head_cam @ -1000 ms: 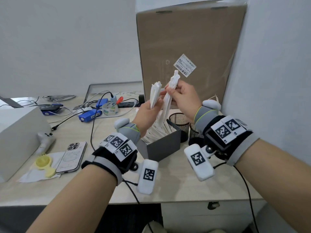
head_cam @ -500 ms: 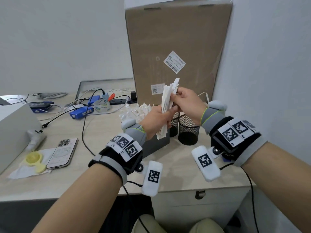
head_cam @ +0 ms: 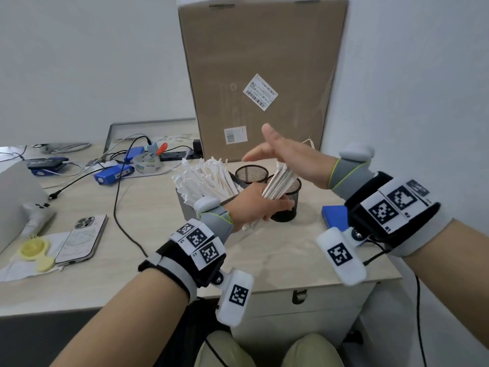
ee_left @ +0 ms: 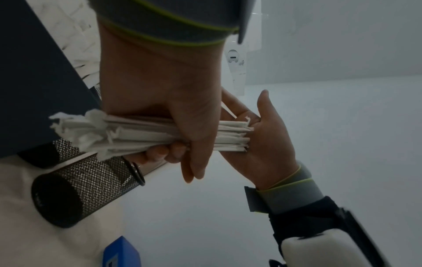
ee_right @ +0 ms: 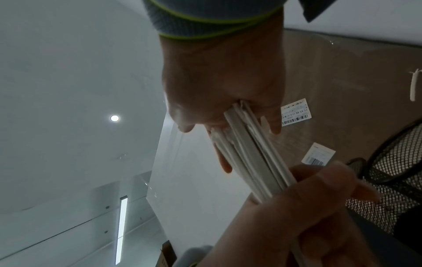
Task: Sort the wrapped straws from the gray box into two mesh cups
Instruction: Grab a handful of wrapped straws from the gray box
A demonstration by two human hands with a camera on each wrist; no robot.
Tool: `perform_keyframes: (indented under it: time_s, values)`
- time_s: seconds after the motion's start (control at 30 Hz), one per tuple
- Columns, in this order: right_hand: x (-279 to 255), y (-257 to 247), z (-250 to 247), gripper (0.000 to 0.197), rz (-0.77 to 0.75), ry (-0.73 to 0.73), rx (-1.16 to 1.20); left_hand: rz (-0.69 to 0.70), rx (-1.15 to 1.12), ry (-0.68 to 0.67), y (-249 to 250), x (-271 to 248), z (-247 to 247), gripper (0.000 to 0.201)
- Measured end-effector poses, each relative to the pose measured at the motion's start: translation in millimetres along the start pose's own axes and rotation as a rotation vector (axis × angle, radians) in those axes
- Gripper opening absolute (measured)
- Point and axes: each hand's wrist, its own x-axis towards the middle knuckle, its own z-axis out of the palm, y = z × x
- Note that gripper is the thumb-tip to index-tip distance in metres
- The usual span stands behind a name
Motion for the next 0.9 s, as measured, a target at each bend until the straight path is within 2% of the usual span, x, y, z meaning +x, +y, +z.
perform_keyframes:
  time_s: [0.07, 0.17, 0.23, 0.3, 0.37, 0.43, 0.47, 0.53, 0.6, 0.7, 0.83, 0.9]
  values:
    - [1, 3, 5, 0.073, 0.001, -0.019, -0.038, -0.024, 0.032, 0.023, -2, 1, 4, 0.03]
    - [4, 10, 15, 0.067, 0.021, -0.074, -0.178, -0.025, 0.064, 0.019, -5, 2, 6, 0.022]
    - [5, 12, 20, 0.062, -0.001, -0.059, -0.222, -0.022, 0.05, 0.019, -7, 1, 8, 0.023]
    - [8, 15, 18, 0.054, -0.059, 0.062, -0.073, -0.008, 0.003, 0.052, -6, -1, 8, 0.027]
    - [8, 22, 11, 0.056, -0.079, 0.235, 0.177, -0.003, -0.084, 0.129, -3, 0, 6, 0.03]
    - [6, 30, 5, 0.061, -0.034, 0.235, 0.315, 0.02, -0.158, 0.199, 0, 3, 1, 0.029]
    - [3, 33, 6, 0.053, -0.009, 0.17, 0.333, 0.043, -0.159, 0.21, 5, 5, 2, 0.026]
    - [-2, 37, 16, 0.024, 0.031, 0.076, 0.292, 0.111, -0.061, 0.202, 13, 9, 7, 0.017]
    - [-3, 39, 26, 0.013, 0.042, 0.169, 0.273, 0.188, 0.037, 0.204, 22, 12, 15, 0.013]
    - [1, 46, 28, 0.031, 0.071, 0.378, 0.304, 0.177, 0.001, 0.176, 23, 15, 22, 0.017]
    - [4, 56, 27, 0.035, 0.07, 0.46, 0.42, 0.111, -0.008, 0.082, 22, 20, 23, 0.006]
    - [4, 59, 24, 0.037, 0.074, 0.514, 0.518, 0.085, 0.025, 0.034, 19, 24, 23, 0.02]
